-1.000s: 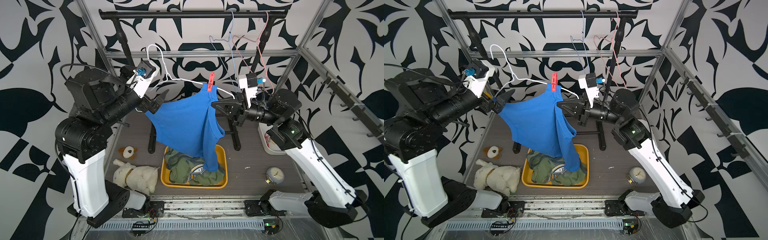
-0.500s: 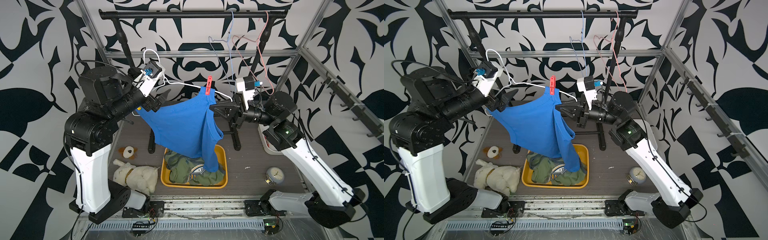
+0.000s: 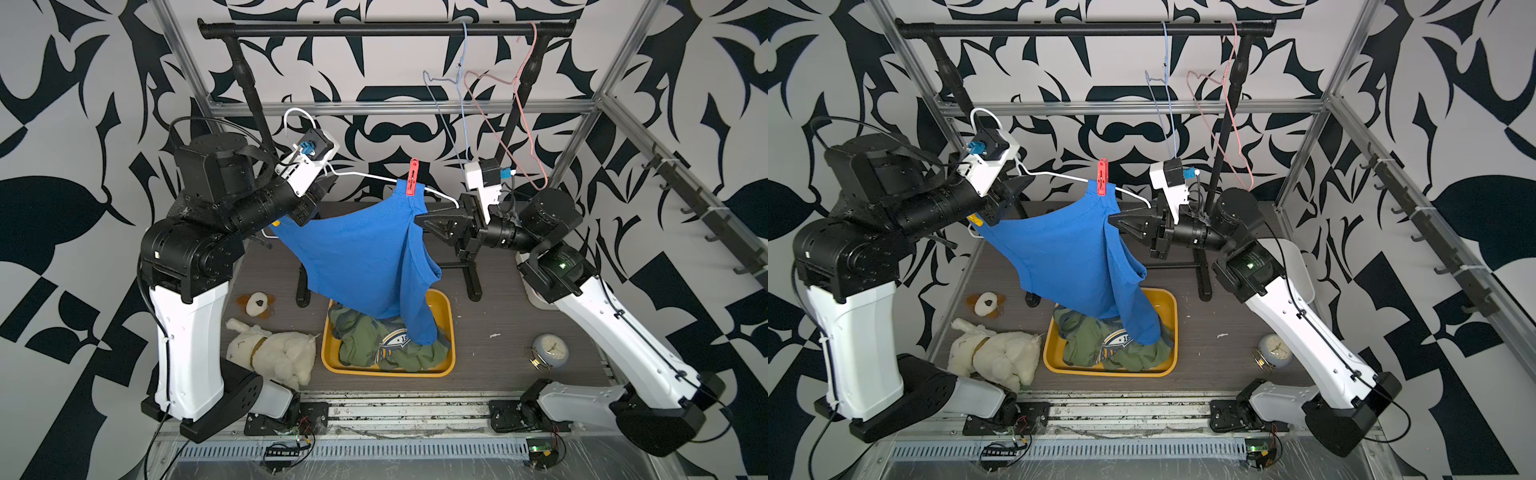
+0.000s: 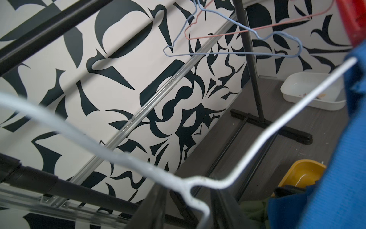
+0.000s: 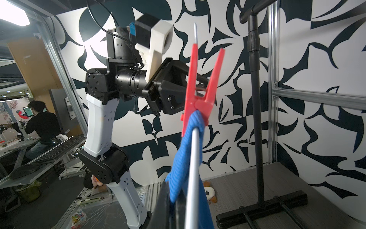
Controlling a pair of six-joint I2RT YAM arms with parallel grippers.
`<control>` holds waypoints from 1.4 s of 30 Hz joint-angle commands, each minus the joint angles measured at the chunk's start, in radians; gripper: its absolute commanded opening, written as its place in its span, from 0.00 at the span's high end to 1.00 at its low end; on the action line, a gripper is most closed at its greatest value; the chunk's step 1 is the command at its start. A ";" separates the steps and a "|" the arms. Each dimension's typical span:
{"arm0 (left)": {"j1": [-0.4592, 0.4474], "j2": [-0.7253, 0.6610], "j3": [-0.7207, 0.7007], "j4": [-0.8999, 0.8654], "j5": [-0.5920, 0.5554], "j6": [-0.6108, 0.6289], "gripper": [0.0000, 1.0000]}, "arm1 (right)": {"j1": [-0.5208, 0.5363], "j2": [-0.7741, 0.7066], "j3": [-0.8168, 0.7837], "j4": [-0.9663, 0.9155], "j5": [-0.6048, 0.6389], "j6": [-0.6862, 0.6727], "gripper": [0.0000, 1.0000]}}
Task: Remove the clothespins securing tank tops to the hanger
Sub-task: Pick up the hanger from the clothesline, then remove the clothespin from the hanger.
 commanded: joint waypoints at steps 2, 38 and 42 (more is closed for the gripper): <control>0.002 -0.032 -0.048 -0.034 0.017 0.011 0.71 | 0.000 0.012 -0.001 0.112 -0.006 0.012 1.00; -0.003 -0.127 -0.270 -0.229 0.073 0.122 1.00 | -0.117 -0.058 0.082 -0.353 -0.061 -0.198 0.45; -0.004 -0.118 -0.273 -0.231 0.077 0.118 1.00 | -0.117 0.011 0.141 -0.337 -0.108 -0.180 0.45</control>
